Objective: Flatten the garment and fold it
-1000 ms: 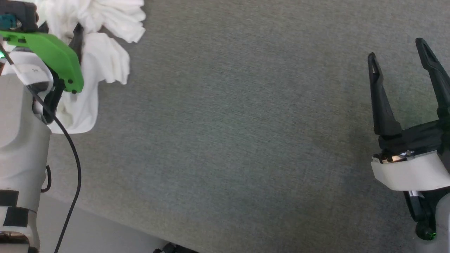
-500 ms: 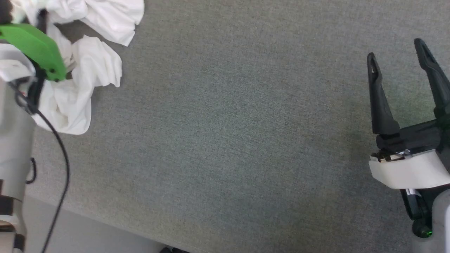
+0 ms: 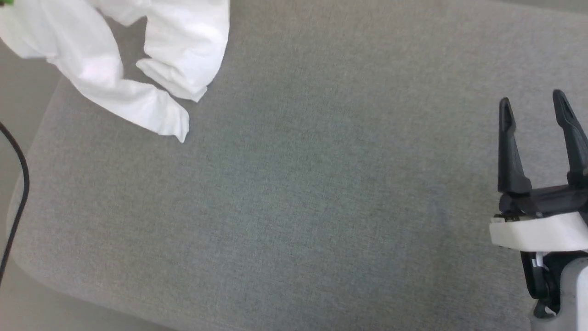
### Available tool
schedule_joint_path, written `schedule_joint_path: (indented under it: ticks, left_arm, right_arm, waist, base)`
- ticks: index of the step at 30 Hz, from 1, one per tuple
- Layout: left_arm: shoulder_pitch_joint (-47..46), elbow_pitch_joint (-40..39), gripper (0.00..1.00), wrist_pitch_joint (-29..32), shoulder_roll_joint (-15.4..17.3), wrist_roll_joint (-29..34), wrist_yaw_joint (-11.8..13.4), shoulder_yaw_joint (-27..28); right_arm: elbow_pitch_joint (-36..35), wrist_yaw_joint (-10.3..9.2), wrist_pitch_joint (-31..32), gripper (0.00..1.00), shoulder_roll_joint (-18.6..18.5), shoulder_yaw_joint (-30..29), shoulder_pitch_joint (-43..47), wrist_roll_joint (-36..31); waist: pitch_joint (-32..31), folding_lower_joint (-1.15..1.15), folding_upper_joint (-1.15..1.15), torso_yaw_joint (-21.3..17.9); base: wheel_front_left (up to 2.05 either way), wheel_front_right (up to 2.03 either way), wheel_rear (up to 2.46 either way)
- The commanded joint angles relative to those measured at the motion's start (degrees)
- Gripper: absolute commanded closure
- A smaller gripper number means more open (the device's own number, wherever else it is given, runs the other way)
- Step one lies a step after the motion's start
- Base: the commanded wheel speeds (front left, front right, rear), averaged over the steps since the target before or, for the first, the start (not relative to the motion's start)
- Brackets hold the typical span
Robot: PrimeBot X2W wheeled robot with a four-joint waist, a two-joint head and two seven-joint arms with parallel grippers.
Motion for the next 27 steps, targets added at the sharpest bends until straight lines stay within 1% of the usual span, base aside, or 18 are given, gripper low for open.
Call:
schedule_joint_path:
  ticks: [1, 7, 12, 16, 22, 25, 27]
  left_arm:
    - [-1.96, -2.1, 1.0, 1.01, 0.26, -1.01, 0.1, -0.1]
    - [-5.84, -10.87, 1.0, 5.87, -2.35, -2.65, 1.35, -0.53]
    - [-9.26, -16.13, 1.0, 9.85, -5.75, -4.73, 2.03, -1.44]
    - [-11.35, -18.78, 1.0, 11.8, -9.64, -6.66, 2.67, -2.55]
    - [-12.67, -20.25, 1.0, 12.33, -16.51, -9.65, 2.02, -5.74]
    - [-11.68, -20.48, 1.0, 12.23, -19.55, -10.9, 1.71, -7.56]
    - [-10.67, -20.74, 1.0, 12.34, -20.98, -11.39, 1.73, -8.65]
  right_arm:
    - [0.49, -0.09, -0.74, 0.0, 0.05, -0.78, 0.98, 1.37]
    - [3.16, -0.09, -2.95, 0.0, 0.08, -3.5, 2.92, 5.05]
    - [4.78, -0.09, -4.46, 0.0, 0.08, -5.03, 4.2, 6.91]
    - [5.69, -0.09, -5.34, 0.0, 0.09, -5.64, 4.9, 7.91]
    - [6.86, -0.09, -6.06, 0.0, 0.09, -7.57, 5.26, 8.75]
    - [6.51, -0.09, -6.03, 0.0, 0.09, -9.58, 5.3, 8.65]
    - [6.01, -0.09, -5.78, 0.0, 0.09, -10.78, 5.25, 8.47]
  waist:
    - [-6.44, 0.0, 0.0, -2.65]
    - [-11.0, 0.0, 0.0, -5.03]
    - [-13.42, 0.0, 0.0, -7.11]
    - [-14.85, 0.0, 0.0, -9.02]
    - [-17.38, 0.0, 0.0, -12.62]
    - [-18.28, 0.0, 0.0, -14.59]
    - [-18.6, 0.0, 0.0, -15.86]
  base:
    - [0.0, 0.0, 0.0]
    - [0.0, 0.0, 0.0]
    - [0.0, 0.0, 0.0]
    - [0.0, 0.0, 0.0]
    - [0.0, 0.0, 0.0]
    - [0.0, 0.0, 0.0]
    - [0.0, 0.0, 0.0]
